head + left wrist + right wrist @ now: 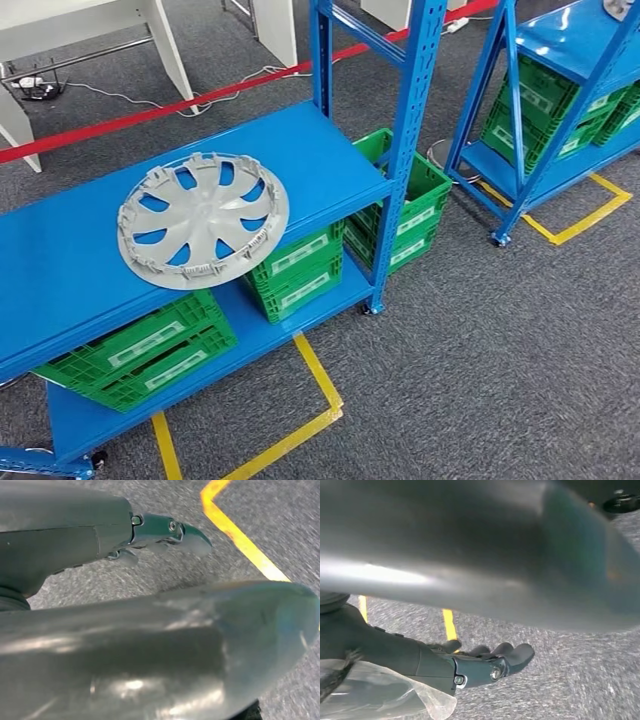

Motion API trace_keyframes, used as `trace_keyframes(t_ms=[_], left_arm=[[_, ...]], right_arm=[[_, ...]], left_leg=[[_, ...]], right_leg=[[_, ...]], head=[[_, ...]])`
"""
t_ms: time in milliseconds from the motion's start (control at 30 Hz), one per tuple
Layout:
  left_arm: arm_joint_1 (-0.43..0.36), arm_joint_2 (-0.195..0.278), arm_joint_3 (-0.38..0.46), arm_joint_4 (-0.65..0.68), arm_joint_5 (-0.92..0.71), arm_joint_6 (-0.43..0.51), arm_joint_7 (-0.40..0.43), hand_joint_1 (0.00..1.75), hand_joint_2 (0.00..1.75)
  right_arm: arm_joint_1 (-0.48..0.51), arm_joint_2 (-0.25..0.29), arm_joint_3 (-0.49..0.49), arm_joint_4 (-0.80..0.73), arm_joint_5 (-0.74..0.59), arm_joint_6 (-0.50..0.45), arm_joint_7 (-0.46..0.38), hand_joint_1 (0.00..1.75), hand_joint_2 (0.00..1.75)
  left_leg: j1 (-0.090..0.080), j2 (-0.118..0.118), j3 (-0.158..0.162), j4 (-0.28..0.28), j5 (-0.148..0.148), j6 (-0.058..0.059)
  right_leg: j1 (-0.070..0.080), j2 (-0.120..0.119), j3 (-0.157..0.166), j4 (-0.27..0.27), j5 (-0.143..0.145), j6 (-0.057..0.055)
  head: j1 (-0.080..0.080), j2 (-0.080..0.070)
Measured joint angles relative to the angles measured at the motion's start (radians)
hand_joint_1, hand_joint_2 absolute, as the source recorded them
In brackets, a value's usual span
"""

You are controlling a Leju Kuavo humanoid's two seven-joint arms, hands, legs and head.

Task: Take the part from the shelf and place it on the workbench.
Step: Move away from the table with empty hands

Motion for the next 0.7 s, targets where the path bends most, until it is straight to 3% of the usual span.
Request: trace_keyframes(t_ms=[33,100,167,233,267,333,400,467,533,567,600,667,700], left_arm=[[0.002,0.000,-0.001,0.001,0.000,0.000,0.000,0.00,0.00],[0.004,0.000,-0.003,0.002,0.000,0.000,0.000,0.00,0.00],[-0.001,0.000,-0.003,0.003,-0.001,0.000,-0.001,0.00,0.00],[-0.004,-0.002,-0.004,0.003,-0.001,0.000,-0.003,0.00,0.00],[-0.004,-0.003,-0.004,0.003,-0.001,0.000,-0.003,0.00,0.00],[-0.001,-0.004,-0.006,0.004,-0.002,0.000,-0.004,0.00,0.00],[-0.003,-0.004,-0.006,0.006,-0.002,0.000,-0.005,0.00,0.00],[-0.007,-0.004,-0.006,0.007,-0.004,0.000,-0.006,0.00,0.00],[-0.005,-0.004,-0.006,0.008,-0.005,0.000,-0.006,0.00,0.00],[-0.003,-0.004,-0.006,0.009,-0.005,0.000,-0.006,0.00,0.00],[-0.001,-0.004,-0.006,0.009,-0.006,0.000,-0.006,0.00,0.00],[-0.003,-0.005,-0.006,0.011,-0.008,0.000,-0.006,0.00,0.00],[-0.005,-0.006,-0.006,0.012,-0.009,0.000,-0.006,0.00,0.00]], right_arm=[[0.001,0.001,-0.003,0.001,0.001,0.000,0.000,0.00,0.00],[0.002,0.002,-0.008,0.002,0.002,0.000,0.000,0.00,0.00],[0.004,0.003,-0.012,0.002,0.007,0.000,0.001,0.00,0.00],[0.006,0.003,-0.017,0.003,0.014,0.000,0.004,0.00,0.00],[0.007,0.003,-0.020,0.004,0.019,0.000,0.007,0.00,0.00],[0.007,0.004,-0.027,0.005,0.030,0.000,0.012,0.00,0.00],[0.009,0.004,-0.036,0.005,0.040,0.000,0.015,0.00,0.00],[0.010,0.004,-0.045,0.005,0.046,0.000,0.019,0.00,0.00],[0.010,0.004,-0.052,0.006,0.052,0.000,0.022,0.00,0.00],[0.010,0.004,-0.055,0.006,0.054,0.000,0.023,0.00,0.00],[0.010,0.005,-0.059,0.006,0.056,0.000,0.024,0.00,0.00],[0.012,0.005,-0.066,0.006,0.061,0.000,0.027,0.00,0.00],[0.015,0.005,-0.068,0.006,0.064,0.000,0.028,0.00,0.00]], left_leg=[[0.001,-0.004,-0.003,0.002,-0.002,-0.004],[0.000,0.034,-0.022,0.041,-0.027,-0.015],[0.002,0.095,-0.082,0.159,-0.082,-0.025],[0.006,0.116,-0.146,0.276,-0.116,-0.030],[0.006,0.118,-0.156,0.290,-0.106,-0.029],[0.005,0.128,-0.119,0.203,-0.037,-0.022],[-0.006,0.176,-0.058,0.074,0.014,-0.006],[-0.017,0.208,-0.035,0.022,0.015,0.005],[-0.016,0.189,-0.036,0.013,0.017,0.011],[-0.013,0.177,-0.033,0.006,0.021,0.015],[-0.010,0.165,-0.029,0.000,0.025,0.020],[-0.005,0.142,-0.026,-0.007,0.029,0.027],[-0.004,0.128,-0.026,-0.007,0.029,0.029]], right_leg=[[0.000,-0.012,0.001,0.002,0.000,-0.004],[-0.002,-0.036,0.006,0.000,-0.003,-0.016],[0.001,-0.064,0.011,-0.001,-0.009,-0.027],[0.005,-0.095,0.016,-0.001,-0.015,-0.033],[0.006,-0.109,0.019,-0.001,-0.019,-0.034],[0.009,-0.133,0.030,-0.001,-0.026,-0.034],[0.013,-0.156,0.037,-0.003,-0.035,-0.029],[0.017,-0.180,0.041,-0.007,-0.042,-0.023],[0.019,-0.200,0.053,-0.013,-0.046,-0.015],[0.019,-0.188,0.057,-0.010,-0.052,-0.010],[0.018,-0.161,0.052,0.008,-0.065,-0.007],[0.016,-0.094,0.000,0.110,-0.116,-0.001],[0.016,-0.078,-0.040,0.183,-0.144,0.000]], head=[[0.000,0.000],[-0.005,0.000],[-0.011,0.000],[-0.012,0.000],[-0.012,0.000],[-0.012,0.000],[-0.012,0.000],[-0.011,0.000],[-0.011,0.000],[-0.010,0.000],[-0.008,0.000],[-0.003,0.000],[-0.002,0.000]])
